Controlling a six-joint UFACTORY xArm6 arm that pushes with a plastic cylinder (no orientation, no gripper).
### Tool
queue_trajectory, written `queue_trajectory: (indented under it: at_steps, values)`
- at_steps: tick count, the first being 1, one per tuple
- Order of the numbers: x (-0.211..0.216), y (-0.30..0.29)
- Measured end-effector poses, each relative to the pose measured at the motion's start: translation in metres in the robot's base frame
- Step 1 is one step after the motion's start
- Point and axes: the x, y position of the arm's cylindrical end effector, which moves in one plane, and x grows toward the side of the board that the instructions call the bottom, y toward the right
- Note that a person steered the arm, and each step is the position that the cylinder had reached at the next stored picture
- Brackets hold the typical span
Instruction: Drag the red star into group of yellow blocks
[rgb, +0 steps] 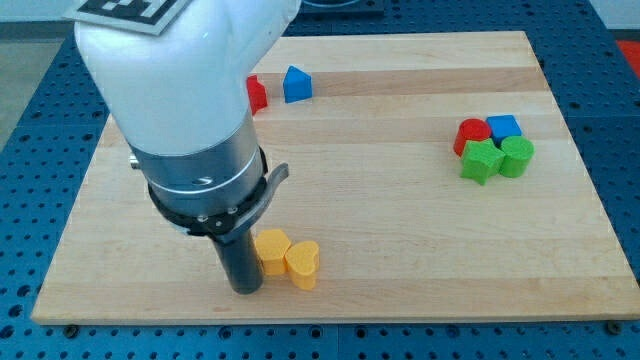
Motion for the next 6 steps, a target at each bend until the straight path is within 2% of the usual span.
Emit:
queue_trajectory:
  at_steps: [1,2,3,5,6]
  values:
    - [-0.012,-0.078]
    - [-0.064,-0.147]
    - [-0.147,-0.166]
    - [-0.288,-0.146]
    - [-0.302,-0.087]
